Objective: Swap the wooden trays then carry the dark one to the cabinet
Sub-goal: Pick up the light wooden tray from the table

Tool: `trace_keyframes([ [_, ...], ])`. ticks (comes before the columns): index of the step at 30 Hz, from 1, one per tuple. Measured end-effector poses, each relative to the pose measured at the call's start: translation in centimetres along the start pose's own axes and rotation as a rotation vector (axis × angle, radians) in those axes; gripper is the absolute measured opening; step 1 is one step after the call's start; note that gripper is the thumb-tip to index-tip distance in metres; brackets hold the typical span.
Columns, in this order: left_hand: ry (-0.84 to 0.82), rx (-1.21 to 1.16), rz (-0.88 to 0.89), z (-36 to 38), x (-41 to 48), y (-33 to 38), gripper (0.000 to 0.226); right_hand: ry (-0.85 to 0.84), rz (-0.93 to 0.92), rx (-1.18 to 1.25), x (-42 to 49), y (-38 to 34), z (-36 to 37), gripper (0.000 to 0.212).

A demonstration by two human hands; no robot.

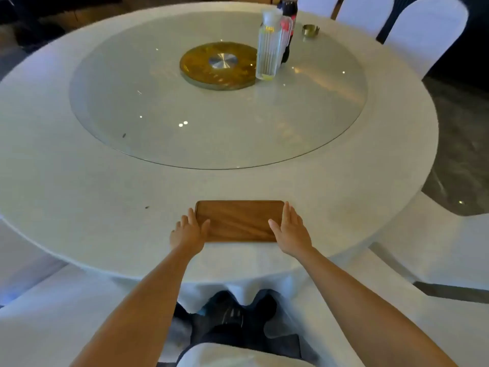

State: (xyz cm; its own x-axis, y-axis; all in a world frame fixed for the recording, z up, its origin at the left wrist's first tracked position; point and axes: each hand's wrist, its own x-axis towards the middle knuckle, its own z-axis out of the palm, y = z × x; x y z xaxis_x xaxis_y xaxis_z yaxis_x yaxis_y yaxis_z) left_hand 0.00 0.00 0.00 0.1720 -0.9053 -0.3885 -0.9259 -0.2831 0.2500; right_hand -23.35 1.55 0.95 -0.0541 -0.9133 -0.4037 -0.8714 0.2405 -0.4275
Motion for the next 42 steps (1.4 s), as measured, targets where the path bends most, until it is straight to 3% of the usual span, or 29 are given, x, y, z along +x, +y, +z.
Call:
trace_keyframes([
  [11, -0.013, 0.047, -0.072, 0.8, 4.6, 0.1, 0.052, -0.028, 0.219, -0.002, 5.0, -0.8, 0.1, 0.056],
  [18, -0.069, -0.037, -0.171, 0.8, 5.7, -0.1, 0.064, -0.070, 0.304, 0.077, 6.1, -0.2, -0.1, 0.054],
  [25, -0.070, -0.109, -0.166, 0.6, 5.3, -0.7, 0.068, -0.106, 0.361, 0.169, 5.8, -0.1, -0.3, 0.065],
  [31, 0.000, -0.218, -0.198, -0.2, 3.5, -1.5, 0.065, -0.061, 0.259, 0.214, 3.9, -0.8, -0.5, 0.066],
  [35, 0.081, -0.425, -0.252, -1.2, 1.2, -2.6, 0.060, -0.001, 0.143, 0.199, 2.4, -2.5, -1.2, 0.063],
  [42, 0.345, -0.648, -0.352, -3.8, -5.9, -6.5, 0.054, 0.049, -0.088, 0.264, -1.9, -6.9, -2.2, 0.060],
])
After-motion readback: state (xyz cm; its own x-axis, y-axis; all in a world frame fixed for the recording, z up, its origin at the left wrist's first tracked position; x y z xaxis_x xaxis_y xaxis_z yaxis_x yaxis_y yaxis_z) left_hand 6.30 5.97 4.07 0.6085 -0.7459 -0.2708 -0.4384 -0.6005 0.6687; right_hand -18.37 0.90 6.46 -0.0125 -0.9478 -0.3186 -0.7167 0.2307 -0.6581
